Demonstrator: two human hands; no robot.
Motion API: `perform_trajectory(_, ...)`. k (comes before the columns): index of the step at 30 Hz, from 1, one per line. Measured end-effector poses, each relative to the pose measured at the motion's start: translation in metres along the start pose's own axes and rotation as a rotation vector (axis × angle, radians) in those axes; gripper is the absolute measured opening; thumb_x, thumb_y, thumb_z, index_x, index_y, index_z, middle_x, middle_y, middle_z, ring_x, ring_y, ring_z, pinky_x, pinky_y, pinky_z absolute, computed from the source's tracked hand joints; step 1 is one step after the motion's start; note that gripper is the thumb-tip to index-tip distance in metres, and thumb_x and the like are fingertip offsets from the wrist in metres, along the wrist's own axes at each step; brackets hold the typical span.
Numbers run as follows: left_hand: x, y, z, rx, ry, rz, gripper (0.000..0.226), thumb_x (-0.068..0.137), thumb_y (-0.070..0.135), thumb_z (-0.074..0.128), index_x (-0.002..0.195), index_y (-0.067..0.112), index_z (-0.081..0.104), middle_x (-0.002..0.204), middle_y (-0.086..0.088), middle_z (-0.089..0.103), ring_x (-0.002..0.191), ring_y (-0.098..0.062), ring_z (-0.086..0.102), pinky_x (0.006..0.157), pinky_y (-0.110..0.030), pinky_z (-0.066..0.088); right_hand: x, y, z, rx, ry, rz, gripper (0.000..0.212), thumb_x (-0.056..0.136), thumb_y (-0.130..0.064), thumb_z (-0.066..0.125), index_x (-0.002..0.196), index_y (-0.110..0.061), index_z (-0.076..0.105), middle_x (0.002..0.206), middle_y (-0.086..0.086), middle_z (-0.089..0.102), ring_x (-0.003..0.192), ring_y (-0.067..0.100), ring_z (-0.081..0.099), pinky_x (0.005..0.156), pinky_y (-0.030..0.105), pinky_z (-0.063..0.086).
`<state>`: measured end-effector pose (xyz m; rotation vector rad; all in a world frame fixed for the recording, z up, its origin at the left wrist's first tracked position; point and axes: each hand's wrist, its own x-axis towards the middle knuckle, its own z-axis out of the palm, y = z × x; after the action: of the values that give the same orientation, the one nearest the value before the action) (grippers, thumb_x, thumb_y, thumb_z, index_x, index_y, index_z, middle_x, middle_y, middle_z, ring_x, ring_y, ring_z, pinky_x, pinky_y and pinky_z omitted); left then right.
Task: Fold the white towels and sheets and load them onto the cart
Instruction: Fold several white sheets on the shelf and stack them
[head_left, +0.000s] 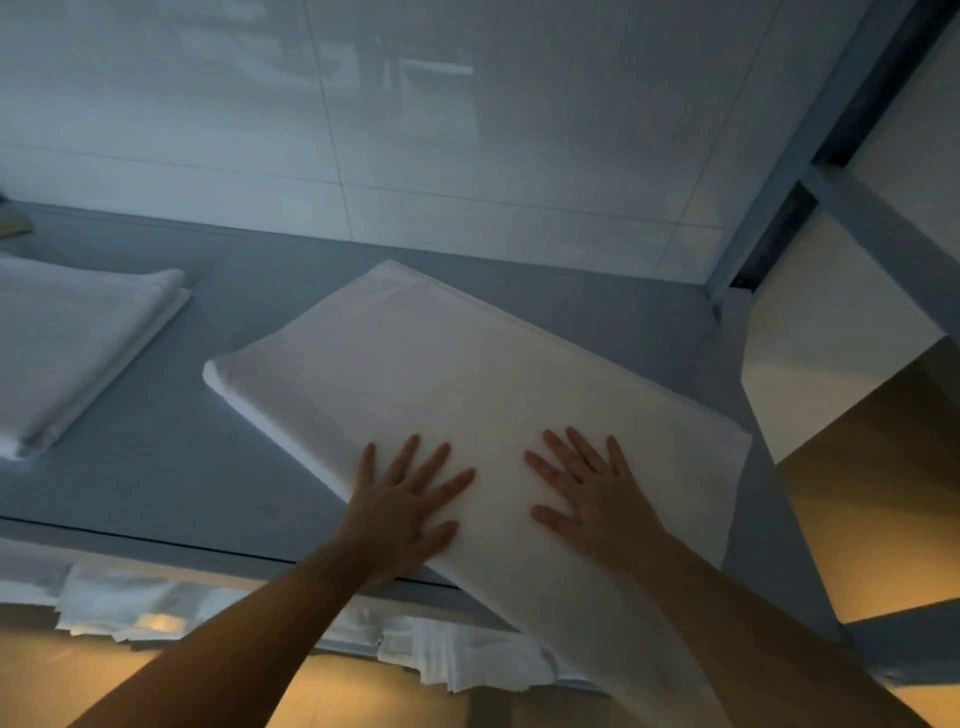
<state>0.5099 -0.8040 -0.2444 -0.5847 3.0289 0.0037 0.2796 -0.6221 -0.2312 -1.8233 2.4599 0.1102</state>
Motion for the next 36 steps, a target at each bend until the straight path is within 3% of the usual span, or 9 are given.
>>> perform_trajectory(3,0.012,-0.014,-0.005,0.052,-0.059,-0.027,0.055,0.085,0.066,-0.011,0.137,0.056,-0.025,0.156,0.016,-0.013,0.147,-0.027,-0.012,0.106,-0.062,-0.016,-0.007,-0.021,0.008,0.019,0.036,0.117,0.07,0.083,-0.077,0.001,0.147,-0.048,-0.001,0.16,-0.013,-0.003,0.148,0.015,-0.005,0.115,0.055,-0.004)
perform_trajectory(8,0.012,0.03,-0.014,-0.128,-0.045,-0.342,0.051,0.099,0.045,0.024,0.15,0.04,0.017,0.161,-0.004,0.008,0.147,-0.032,-0.007,0.112,-0.06,-0.012,-0.02,-0.055,0.012,0.089,0.094,0.318,0.066,0.088,-0.072,0.008,0.149,-0.046,0.007,0.16,-0.008,0.007,0.148,0.02,0.002,0.114,0.058,-0.004)
perform_trajectory(13,-0.003,0.086,-0.01,-0.255,0.01,-0.584,0.061,0.095,0.052,0.007,0.152,0.033,0.002,0.161,-0.009,-0.001,0.146,-0.033,-0.009,0.106,-0.061,-0.022,-0.029,-0.094,0.011,0.144,0.124,0.437,0.064,0.092,-0.065,0.013,0.15,-0.039,0.014,0.16,-0.001,0.013,0.148,0.026,0.004,0.113,0.061,-0.003)
perform_trajectory(17,-0.006,0.073,-0.005,-0.193,0.027,-0.537,0.063,0.093,0.058,0.001,0.151,0.035,-0.003,0.161,-0.008,0.0,0.147,-0.034,-0.007,0.109,-0.063,-0.015,-0.027,-0.109,0.01,0.172,0.076,0.483,0.063,0.094,-0.063,0.016,0.151,-0.038,0.005,0.161,-0.001,0.002,0.148,0.026,-0.006,0.112,0.061,-0.007)
perform_trajectory(25,-0.021,-0.005,0.005,-0.085,0.015,-0.297,0.067,0.086,0.065,-0.012,0.148,0.044,-0.004,0.161,0.001,0.005,0.147,-0.031,-0.002,0.111,-0.062,-0.01,-0.008,-0.092,0.002,0.055,0.075,0.244,0.063,0.091,-0.065,0.015,0.149,-0.042,0.014,0.16,-0.006,0.009,0.148,0.021,0.0,0.11,0.065,-0.005)
perform_trajectory(28,-0.02,-0.023,0.004,-0.051,-0.007,-0.197,0.064,0.085,0.065,-0.016,0.145,0.046,-0.01,0.161,0.005,0.006,0.148,-0.03,0.0,0.111,-0.061,-0.009,0.004,-0.08,0.001,0.02,0.051,0.214,0.067,0.087,-0.071,0.005,0.149,-0.045,0.007,0.161,-0.01,0.004,0.148,0.017,-0.003,0.111,0.064,-0.004)
perform_trajectory(31,-0.014,-0.036,0.005,-0.04,-0.024,-0.118,0.055,0.085,0.064,-0.013,0.137,0.051,-0.024,0.16,0.009,-0.002,0.147,-0.026,-0.007,0.11,-0.059,-0.015,0.007,-0.075,0.006,0.055,0.045,0.269,0.069,0.082,-0.076,0.002,0.147,-0.05,-0.003,0.16,-0.015,-0.004,0.148,0.016,-0.006,0.112,0.063,-0.003)
perform_trajectory(36,-0.001,-0.047,0.001,-0.003,-0.038,-0.029,0.053,0.086,0.064,-0.011,0.135,0.052,-0.027,0.16,0.012,-0.007,0.147,-0.022,-0.009,0.111,-0.056,-0.015,-0.001,-0.087,0.013,0.107,0.061,0.395,0.068,0.082,-0.076,0.001,0.146,-0.052,-0.004,0.159,-0.016,-0.003,0.148,0.018,-0.004,0.112,0.061,-0.004)
